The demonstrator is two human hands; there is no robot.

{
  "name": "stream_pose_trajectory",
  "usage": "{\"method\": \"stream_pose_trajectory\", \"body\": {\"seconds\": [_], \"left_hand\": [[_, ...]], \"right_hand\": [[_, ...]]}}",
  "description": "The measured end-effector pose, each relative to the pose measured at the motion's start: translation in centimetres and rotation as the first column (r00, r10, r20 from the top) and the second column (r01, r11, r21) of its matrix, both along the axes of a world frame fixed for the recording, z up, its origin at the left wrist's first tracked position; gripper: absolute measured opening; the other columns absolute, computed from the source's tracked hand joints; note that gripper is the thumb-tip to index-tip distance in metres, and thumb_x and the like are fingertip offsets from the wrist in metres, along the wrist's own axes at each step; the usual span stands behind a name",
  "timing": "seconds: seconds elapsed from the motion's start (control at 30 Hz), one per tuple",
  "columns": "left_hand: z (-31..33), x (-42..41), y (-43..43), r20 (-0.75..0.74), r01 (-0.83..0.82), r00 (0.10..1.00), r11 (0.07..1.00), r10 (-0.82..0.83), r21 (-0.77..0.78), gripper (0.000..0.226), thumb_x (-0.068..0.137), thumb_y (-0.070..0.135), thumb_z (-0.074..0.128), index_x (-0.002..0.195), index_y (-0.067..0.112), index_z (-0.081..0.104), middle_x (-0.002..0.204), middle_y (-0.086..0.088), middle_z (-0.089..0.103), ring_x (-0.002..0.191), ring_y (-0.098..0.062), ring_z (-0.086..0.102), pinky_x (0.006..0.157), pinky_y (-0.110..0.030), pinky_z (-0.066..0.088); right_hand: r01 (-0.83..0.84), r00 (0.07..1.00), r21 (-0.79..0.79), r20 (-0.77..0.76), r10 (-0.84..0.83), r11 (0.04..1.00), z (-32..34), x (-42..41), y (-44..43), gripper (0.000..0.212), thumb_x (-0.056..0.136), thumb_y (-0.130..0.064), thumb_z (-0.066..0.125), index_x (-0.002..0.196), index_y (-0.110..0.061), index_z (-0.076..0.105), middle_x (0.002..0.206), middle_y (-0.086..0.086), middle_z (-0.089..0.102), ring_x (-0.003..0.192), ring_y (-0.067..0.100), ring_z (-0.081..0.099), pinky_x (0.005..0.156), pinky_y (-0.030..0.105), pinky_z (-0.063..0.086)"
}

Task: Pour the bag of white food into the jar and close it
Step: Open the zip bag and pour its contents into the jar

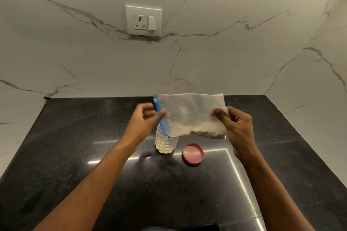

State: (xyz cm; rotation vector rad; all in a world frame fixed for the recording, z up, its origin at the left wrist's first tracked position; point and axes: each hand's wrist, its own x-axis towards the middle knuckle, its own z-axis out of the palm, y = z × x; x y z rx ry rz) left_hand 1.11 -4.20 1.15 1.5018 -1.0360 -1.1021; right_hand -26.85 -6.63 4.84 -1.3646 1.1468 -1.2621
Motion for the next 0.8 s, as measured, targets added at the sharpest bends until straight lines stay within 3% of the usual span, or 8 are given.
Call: {"method": "stream_pose_trajectory", "body": {"seconds": [0.1, 0.2, 0.33, 0.6, 0.8], "left_hand": [[-2.1, 0.0, 0.4, 0.068, 0.202, 0.976, 0.976, -0.208, 0.081, 0.042, 0.088, 0.029, 0.082, 0.126, 0.028, 0.063, 0.113, 0.006, 0.079, 0.101, -0.006, 0.076, 0.097, -0.039, 0.062], [-2.8, -0.4, 0.1, 0.131, 0.163, 0.978, 0.987, -0.163, 0.011, 0.030, 0.093, 0.013, 0.078, 0.120, 0.021, 0.070, 0.112, 0.005, 0.079, 0.101, -0.008, 0.077, 0.095, -0.038, 0.063], [-2.7, -0.1, -0.4, 0.170, 0.144, 0.976, 0.988, -0.134, -0.048, 0.026, 0.092, 0.014, 0.079, 0.117, 0.018, 0.072, 0.113, 0.003, 0.080, 0.100, -0.009, 0.078, 0.091, -0.030, 0.063], [-2.9, -0.2, -0.3, 0.131, 0.147, 0.981, 0.988, -0.141, -0.045, 0.026, 0.095, 0.012, 0.075, 0.121, 0.015, 0.074, 0.116, 0.001, 0.079, 0.105, -0.011, 0.077, 0.094, -0.033, 0.063], [-2.9, -0.3, -0.4, 0.101, 0.118, 0.989, 0.991, -0.111, -0.060, 0.024, 0.093, 0.010, 0.077, 0.116, 0.013, 0.076, 0.112, 0.000, 0.080, 0.101, -0.011, 0.078, 0.090, -0.031, 0.064]], "right_hand": [[0.021, 0.999, -0.013, 0.031, -0.021, 1.000, -0.1, 0.3, 0.0, 0.011, 0.092, -0.025, 0.074, 0.097, -0.017, 0.080, 0.097, 0.014, 0.080, 0.089, 0.038, 0.077, 0.073, 0.049, 0.067], [0.079, 0.996, -0.032, 0.050, -0.078, 0.996, 0.1, 0.5, -0.1, 0.013, 0.089, -0.020, 0.079, 0.099, -0.013, 0.080, 0.099, 0.014, 0.079, 0.091, 0.036, 0.077, 0.073, 0.042, 0.067], [0.100, 0.994, -0.062, 0.048, -0.097, 0.993, 0.6, 0.4, -0.2, 0.019, 0.086, -0.026, 0.080, 0.099, -0.012, 0.079, 0.098, 0.011, 0.079, 0.090, 0.031, 0.078, 0.071, 0.033, 0.066], [0.110, 0.994, -0.118, -0.008, -0.112, 0.987, 1.3, 1.5, -0.2, 0.015, 0.089, -0.032, 0.076, 0.092, -0.017, 0.078, 0.085, -0.001, 0.079, 0.077, 0.019, 0.077, 0.062, 0.026, 0.063], [0.086, 0.993, -0.160, -0.061, -0.097, 0.983, 2.0, 1.3, -0.3, 0.012, 0.092, -0.031, 0.075, 0.095, -0.019, 0.078, 0.086, -0.003, 0.079, 0.075, 0.016, 0.076, 0.060, 0.022, 0.061]]}}
